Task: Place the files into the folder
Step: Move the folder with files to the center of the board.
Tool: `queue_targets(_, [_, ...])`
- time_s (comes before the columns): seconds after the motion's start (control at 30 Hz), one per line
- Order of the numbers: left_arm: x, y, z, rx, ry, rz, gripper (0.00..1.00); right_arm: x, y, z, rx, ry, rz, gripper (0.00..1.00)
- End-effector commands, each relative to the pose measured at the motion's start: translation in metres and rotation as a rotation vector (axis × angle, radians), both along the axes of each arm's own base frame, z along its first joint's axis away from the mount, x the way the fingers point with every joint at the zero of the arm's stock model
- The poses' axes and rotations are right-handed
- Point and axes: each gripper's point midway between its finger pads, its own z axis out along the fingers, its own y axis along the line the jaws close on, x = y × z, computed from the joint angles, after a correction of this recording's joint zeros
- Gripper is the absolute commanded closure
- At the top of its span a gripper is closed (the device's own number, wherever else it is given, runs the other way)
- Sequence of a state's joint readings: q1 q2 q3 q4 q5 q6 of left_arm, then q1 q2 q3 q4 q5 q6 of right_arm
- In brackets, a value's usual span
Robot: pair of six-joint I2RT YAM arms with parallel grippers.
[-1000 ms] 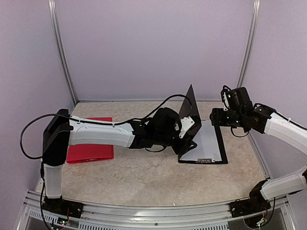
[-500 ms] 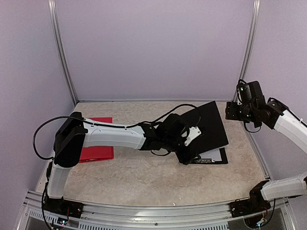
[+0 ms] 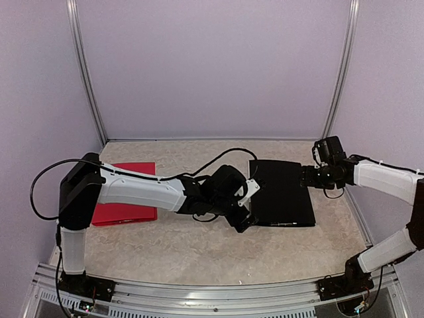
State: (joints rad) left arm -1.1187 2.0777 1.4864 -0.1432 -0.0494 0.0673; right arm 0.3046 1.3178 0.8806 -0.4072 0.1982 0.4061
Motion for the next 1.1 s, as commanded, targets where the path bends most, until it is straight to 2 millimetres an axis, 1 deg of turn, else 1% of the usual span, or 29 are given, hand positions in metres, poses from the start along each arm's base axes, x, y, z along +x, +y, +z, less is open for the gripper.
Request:
queue_targets(0.0, [0.015,0.023,0.047,-0.049,-0.081,0.152,0.01,0.017,0.009,-0.027,0.106,0.012,0.052,0.21])
queue_targets(0.17, [0.022,0.057,0.054,-0.023,-0.069,0.318,0.01,0.029,0.002,-0.060,0.145,0.063,0.042,0.21])
queue_targets(0.2, [0.022,0.062,0.058,-0.028,-0.073,0.342,0.01,0.031,0.000,-0.065,0.151,0.071,0.041,0.21])
queue_targets(0.33, [0.022,0.087,0.062,-0.016,-0.087,0.418,0.01,0.041,-0.007,-0.083,0.155,0.097,0.028,0.21])
queue_targets(0.43, [0.023,0.105,0.069,-0.024,-0.094,0.479,0.01,0.052,-0.007,-0.094,0.179,0.108,0.032,0.21])
queue_targets(0.5, [0.029,0.126,0.066,0.000,-0.092,0.570,0.01,0.056,-0.005,-0.107,0.190,0.137,0.043,0.22])
queue_targets(0.57, [0.035,0.146,0.062,0.014,-0.053,0.644,0.01,0.060,-0.002,-0.115,0.205,0.154,0.056,0.22])
queue_targets(0.63, [0.042,0.167,0.055,0.020,-0.004,0.715,0.01,0.061,0.005,-0.122,0.231,0.169,0.086,0.23])
queue_targets(0.73, [0.049,0.195,0.055,-0.006,0.041,0.789,0.01,0.061,0.020,-0.125,0.287,0.175,0.140,0.25])
queue_targets(0.77, [0.050,0.204,0.059,-0.020,0.043,0.809,0.01,0.060,0.025,-0.126,0.294,0.179,0.153,0.26])
queue_targets(0.8, [0.051,0.214,0.057,-0.016,0.043,0.838,0.01,0.058,0.031,-0.126,0.292,0.179,0.166,0.26])
queue_targets(0.83, [0.053,0.224,0.060,-0.025,0.039,0.869,0.01,0.057,0.037,-0.125,0.287,0.176,0.176,0.27])
queue_targets(0.93, [0.061,0.257,0.066,-0.036,0.052,0.970,0.01,0.056,0.063,-0.122,0.285,0.165,0.210,0.27])
queue_targets(1.07, [0.066,0.298,0.066,-0.040,0.076,1.082,0.01,0.059,0.099,-0.117,0.305,0.139,0.225,0.28])
